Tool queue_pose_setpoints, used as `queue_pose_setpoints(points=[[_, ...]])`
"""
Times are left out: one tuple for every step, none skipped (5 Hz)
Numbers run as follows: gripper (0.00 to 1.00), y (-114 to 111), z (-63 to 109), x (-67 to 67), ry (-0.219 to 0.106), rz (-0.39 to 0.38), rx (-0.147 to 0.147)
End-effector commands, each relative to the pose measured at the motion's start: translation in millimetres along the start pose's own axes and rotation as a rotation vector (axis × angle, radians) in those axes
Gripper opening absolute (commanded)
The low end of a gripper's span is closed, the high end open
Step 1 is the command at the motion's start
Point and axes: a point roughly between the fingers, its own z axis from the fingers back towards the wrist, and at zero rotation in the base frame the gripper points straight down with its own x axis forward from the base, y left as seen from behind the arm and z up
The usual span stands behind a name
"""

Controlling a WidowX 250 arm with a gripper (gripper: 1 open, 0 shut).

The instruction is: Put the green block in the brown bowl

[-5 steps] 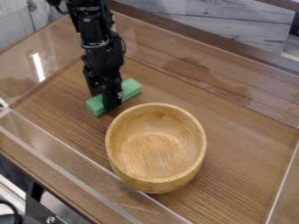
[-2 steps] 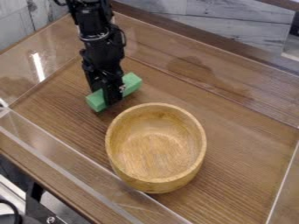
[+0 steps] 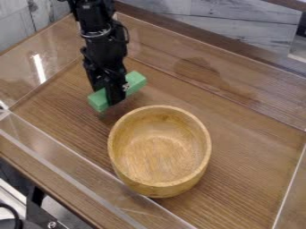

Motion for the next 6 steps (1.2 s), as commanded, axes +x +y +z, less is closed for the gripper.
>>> queue_pose_setpoints(points=[[0.00,-3.4,18.2,4.8,-0.048,-0.007,0.031],[0.00,-6.9,20.1,4.0,-0.052,-0.004,0.027],[0.00,-11.3,21.7,3.1,-0.056,0.000,0.023],[0.00,-16.6,22.8,2.0,-0.060,0.005,0.019],[0.00,-21.1,23.7,1.1,-0.064,0.009,0.015],[0.00,-25.2,24.5,0.3,-0.067,0.014,0.011]])
